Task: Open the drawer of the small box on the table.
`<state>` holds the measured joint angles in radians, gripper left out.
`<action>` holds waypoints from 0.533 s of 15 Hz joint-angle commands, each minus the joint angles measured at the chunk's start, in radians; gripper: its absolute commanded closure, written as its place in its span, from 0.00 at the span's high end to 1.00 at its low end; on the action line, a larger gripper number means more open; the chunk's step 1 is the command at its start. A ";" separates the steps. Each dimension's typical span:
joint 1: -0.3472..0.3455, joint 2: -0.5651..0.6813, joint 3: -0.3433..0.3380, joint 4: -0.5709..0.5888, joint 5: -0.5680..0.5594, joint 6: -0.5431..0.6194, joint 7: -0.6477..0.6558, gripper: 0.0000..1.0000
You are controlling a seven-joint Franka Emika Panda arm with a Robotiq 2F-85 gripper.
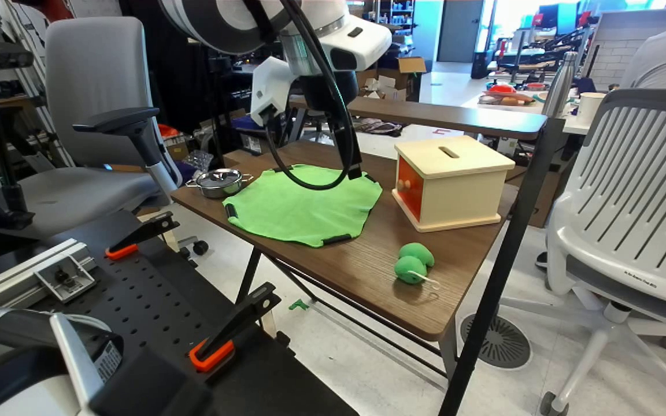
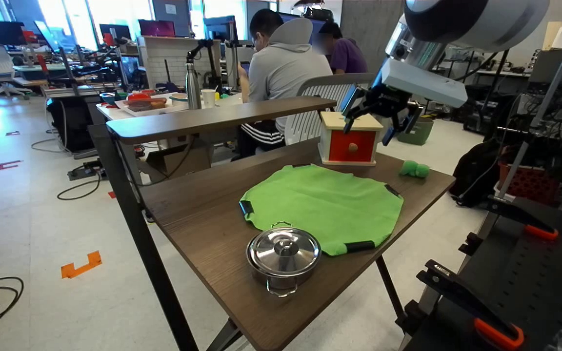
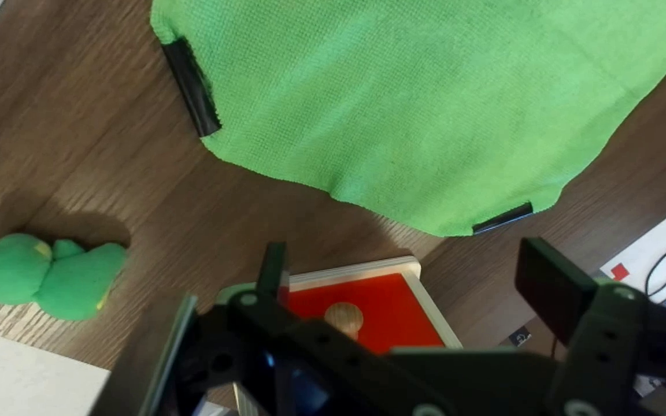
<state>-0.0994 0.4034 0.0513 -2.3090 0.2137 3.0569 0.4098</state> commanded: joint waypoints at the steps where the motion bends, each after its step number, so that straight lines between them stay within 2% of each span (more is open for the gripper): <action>1: 0.027 0.059 -0.045 0.067 0.043 -0.003 -0.019 1.00; 8: 0.084 0.152 -0.148 0.171 0.024 -0.048 0.003 1.00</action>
<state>-0.0587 0.5085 -0.0516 -2.2010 0.2239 3.0459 0.4099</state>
